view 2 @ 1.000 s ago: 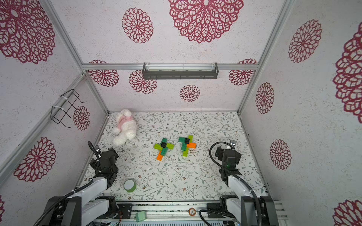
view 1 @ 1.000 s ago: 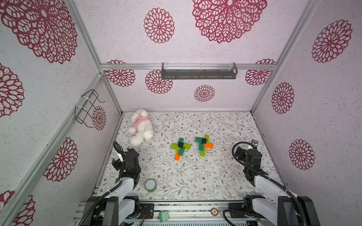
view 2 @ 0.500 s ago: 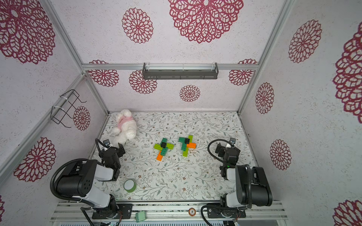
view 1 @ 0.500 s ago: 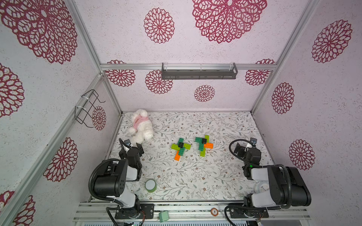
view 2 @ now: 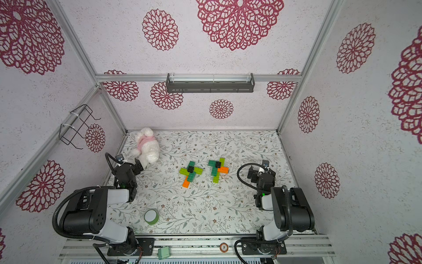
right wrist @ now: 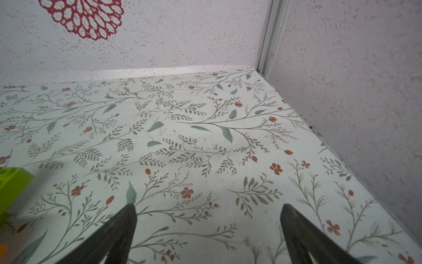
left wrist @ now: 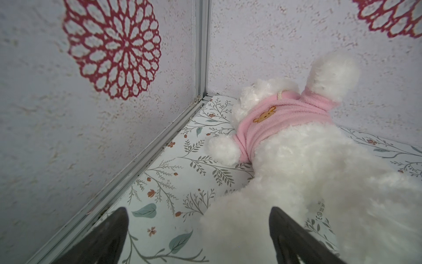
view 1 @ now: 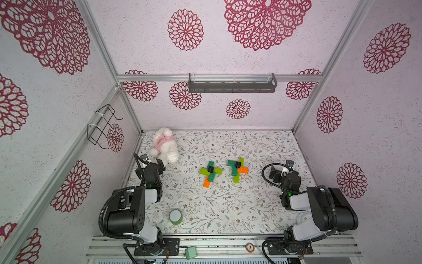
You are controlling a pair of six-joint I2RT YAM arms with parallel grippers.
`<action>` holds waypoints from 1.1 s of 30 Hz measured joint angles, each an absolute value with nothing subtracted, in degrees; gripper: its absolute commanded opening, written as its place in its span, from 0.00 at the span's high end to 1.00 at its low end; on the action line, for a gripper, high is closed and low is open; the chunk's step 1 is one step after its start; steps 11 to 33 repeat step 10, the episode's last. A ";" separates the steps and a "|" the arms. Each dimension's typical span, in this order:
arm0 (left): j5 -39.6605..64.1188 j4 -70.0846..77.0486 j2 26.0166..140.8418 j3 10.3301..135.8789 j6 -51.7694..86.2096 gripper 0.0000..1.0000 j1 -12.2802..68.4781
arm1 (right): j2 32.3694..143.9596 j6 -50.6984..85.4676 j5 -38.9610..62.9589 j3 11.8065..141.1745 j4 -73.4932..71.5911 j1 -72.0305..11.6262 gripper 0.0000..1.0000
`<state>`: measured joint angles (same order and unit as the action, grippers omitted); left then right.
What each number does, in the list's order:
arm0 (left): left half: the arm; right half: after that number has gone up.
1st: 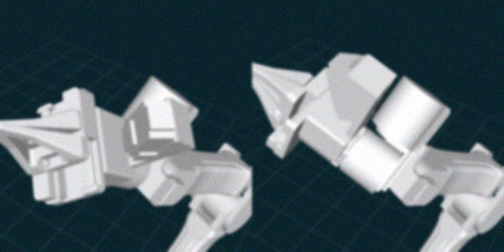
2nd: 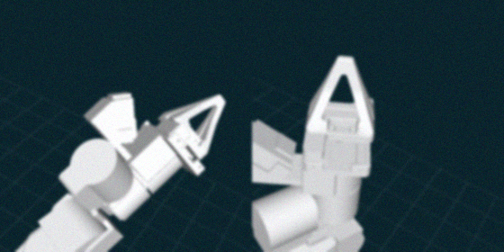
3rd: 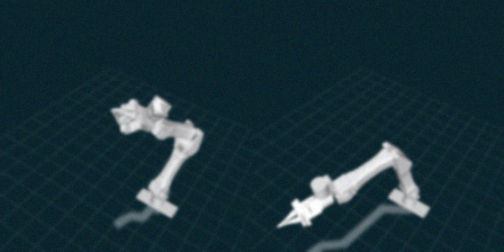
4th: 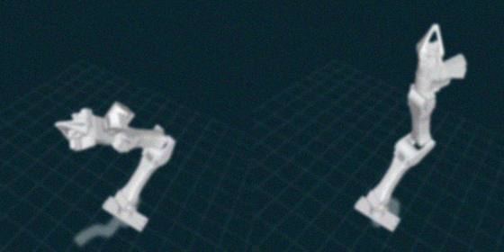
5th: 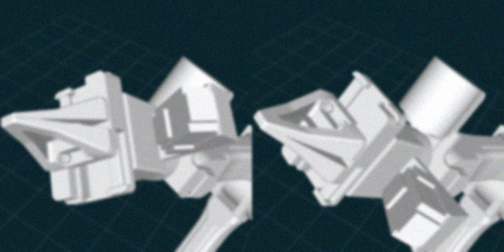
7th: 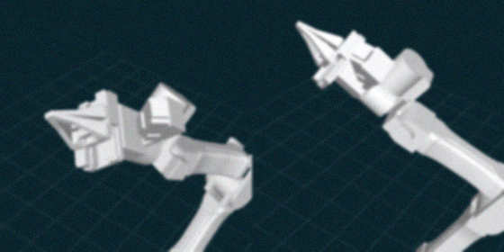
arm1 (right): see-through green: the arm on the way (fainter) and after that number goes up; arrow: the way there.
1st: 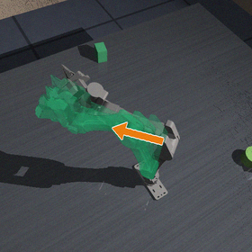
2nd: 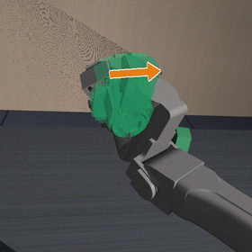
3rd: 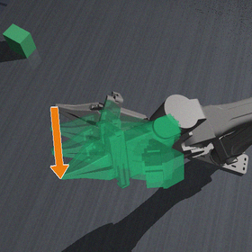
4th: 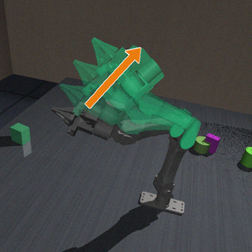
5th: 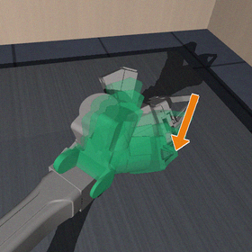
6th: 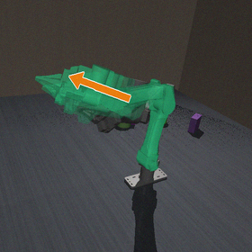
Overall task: Assemble a small pinwheel with lego
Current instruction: Reset both arms
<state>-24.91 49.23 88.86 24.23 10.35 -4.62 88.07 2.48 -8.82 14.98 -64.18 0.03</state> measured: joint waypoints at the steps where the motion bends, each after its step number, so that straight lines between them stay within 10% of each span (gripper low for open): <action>1: -24.86 49.04 88.86 24.23 10.35 0.03 -4.62 | 88.07 2.48 -8.82 14.98 -64.36 0.03 0.01; 33: -24.53 48.14 88.88 24.25 10.52 0.03 -4.62 | 88.07 2.42 -8.99 14.98 -64.49 -0.21 0.01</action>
